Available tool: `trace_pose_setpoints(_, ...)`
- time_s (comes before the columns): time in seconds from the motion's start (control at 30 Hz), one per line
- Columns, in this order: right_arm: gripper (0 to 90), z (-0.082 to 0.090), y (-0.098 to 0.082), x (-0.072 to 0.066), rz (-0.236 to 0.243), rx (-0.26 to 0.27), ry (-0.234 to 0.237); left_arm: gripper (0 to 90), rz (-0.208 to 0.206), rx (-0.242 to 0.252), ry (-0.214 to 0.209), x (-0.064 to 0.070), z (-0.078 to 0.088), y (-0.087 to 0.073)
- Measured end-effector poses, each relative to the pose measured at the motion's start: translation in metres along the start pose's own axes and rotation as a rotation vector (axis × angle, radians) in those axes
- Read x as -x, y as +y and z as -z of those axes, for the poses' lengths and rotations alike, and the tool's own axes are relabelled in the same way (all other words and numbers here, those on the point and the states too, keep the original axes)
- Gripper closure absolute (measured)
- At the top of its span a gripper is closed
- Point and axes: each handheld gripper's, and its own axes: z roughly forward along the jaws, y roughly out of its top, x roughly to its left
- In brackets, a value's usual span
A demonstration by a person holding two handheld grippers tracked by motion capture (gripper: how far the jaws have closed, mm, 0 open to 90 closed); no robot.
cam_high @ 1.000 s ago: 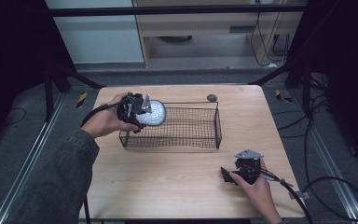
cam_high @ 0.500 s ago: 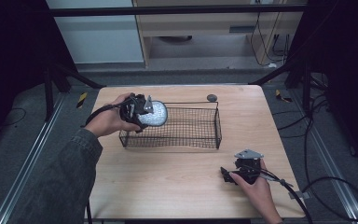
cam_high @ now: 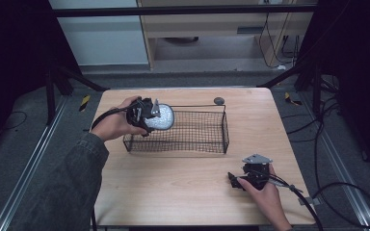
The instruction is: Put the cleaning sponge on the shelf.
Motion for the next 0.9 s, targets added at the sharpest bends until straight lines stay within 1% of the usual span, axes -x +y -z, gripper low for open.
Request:
trace_pose_setpoints(0.17,0.5,0.000,0.000,0.000,0.001,0.000,0.000,17.2,0.006,-0.005,-0.004,0.002,-0.007,-0.001)
trace_pose_setpoints(0.23,0.5,0.000,0.000,0.000,0.000,0.000,0.000,17.2,-0.004,-0.012,-0.001,0.004,-0.010,0.000)
trace_pose_setpoints(0.37,0.5,0.000,0.000,0.000,0.000,0.000,0.000,17.1,-0.007,-0.007,-0.007,0.004,-0.012,0.001)
trace_pose_setpoints(0.4,0.5,0.000,0.000,0.000,0.001,-0.001,0.000,17.1,-0.015,-0.006,-0.010,0.005,-0.013,0.002)
trace_pose_setpoints(0.57,0.5,0.000,0.000,0.000,0.000,0.000,0.000,17.0,-0.021,-0.005,-0.010,0.005,-0.015,0.005)
trace_pose_setpoints(0.77,0.4,0.000,0.000,0.000,0.000,0.000,0.000,16.9,-0.024,-0.007,-0.019,0.005,-0.018,0.007)
trace_pose_setpoints(0.9,0.5,0.000,0.000,0.000,0.000,0.000,0.000,16.8,-0.013,-0.011,-0.026,0.003,-0.022,0.005)
